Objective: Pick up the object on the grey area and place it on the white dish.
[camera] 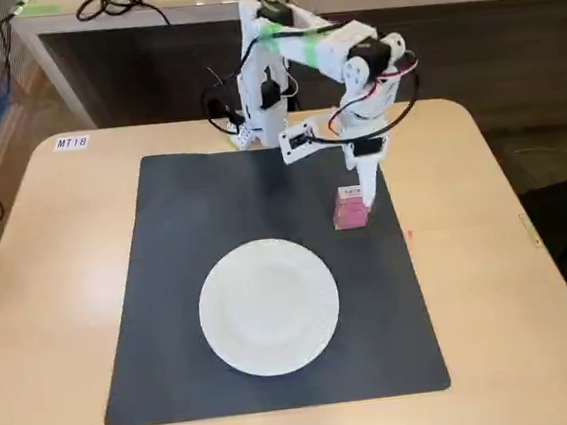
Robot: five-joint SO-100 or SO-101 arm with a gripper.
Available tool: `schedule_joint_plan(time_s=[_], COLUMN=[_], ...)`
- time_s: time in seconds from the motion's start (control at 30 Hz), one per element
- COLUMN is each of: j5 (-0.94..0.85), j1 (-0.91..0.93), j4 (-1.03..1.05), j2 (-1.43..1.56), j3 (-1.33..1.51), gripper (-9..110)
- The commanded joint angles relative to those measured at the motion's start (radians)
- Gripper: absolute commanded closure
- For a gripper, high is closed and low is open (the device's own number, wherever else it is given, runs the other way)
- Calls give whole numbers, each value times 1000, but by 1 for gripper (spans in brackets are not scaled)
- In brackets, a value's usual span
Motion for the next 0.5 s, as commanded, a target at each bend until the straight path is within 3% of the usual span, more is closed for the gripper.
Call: schedule_joint_plan(time_s=[0.0,0.3,0.4,0.47], j5=[-34,-75,-75,-89], j1=[35,74,69,71], j4=[5,-3,-3,-3], j2=[-35,-245,-337,-397], j3=[-78,-225,-301,-348], gripper=[62,65,73,86])
